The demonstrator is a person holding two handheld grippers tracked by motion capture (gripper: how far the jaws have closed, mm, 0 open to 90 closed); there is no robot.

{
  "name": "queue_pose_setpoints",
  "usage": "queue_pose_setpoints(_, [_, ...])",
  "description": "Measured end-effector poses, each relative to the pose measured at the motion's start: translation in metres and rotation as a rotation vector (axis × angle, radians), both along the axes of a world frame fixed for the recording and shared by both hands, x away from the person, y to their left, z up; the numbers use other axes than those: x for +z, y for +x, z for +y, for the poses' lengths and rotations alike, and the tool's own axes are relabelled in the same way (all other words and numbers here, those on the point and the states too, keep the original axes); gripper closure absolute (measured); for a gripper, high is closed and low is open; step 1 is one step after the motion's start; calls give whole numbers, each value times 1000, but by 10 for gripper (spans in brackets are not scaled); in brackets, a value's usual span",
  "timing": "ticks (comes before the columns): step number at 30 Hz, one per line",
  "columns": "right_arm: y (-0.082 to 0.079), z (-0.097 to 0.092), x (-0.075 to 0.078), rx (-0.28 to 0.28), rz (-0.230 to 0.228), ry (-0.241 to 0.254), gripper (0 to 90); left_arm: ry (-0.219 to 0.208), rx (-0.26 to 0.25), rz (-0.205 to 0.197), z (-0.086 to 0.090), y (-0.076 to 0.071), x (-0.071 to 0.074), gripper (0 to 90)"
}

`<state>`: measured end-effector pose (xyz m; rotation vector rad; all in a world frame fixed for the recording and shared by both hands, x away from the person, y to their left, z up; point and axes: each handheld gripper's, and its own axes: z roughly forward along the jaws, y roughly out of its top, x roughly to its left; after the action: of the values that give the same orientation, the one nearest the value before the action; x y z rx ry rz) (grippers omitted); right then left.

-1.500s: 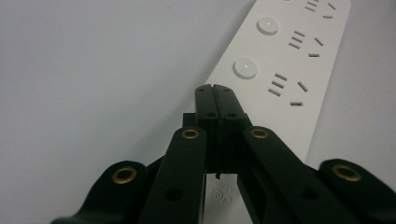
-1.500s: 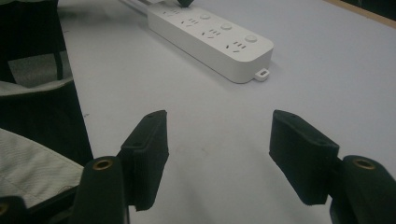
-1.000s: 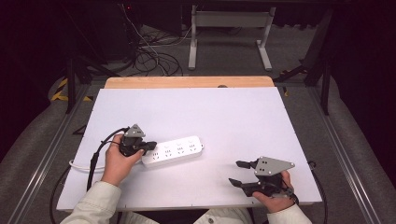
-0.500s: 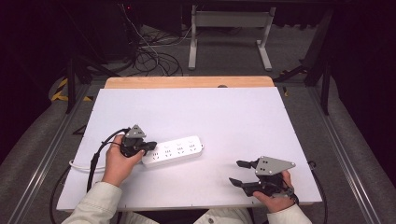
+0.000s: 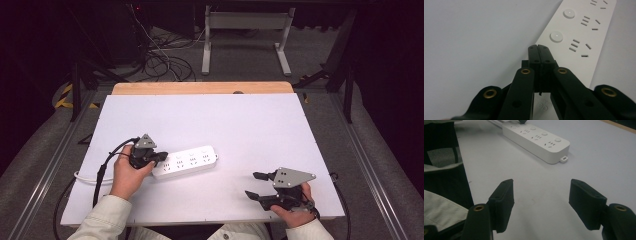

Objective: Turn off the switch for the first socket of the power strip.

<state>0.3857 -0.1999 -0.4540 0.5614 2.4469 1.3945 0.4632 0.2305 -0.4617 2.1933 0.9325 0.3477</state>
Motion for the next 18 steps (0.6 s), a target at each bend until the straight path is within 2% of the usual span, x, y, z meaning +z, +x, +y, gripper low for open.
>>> queue_pose_setpoints(4, [1,0,0,-2,1,-2,376,0,8,-3,-1,-1,0,900])
queue_pose_setpoints(6, [0,0,0,-2,1,-1,376,-32,12,8,2,0,-2,900])
queue_pose_setpoints(8, [0,0,0,-3,2,-2,376,-36,10,10,3,0,-2,900])
queue_pose_setpoints(15, [0,0,-1,-4,2,-4,376,13,16,-8,-3,-2,-1,900])
queue_pose_setpoints(18, [0,1,-1,-3,1,-5,376,11,17,-7,-2,-2,-1,900])
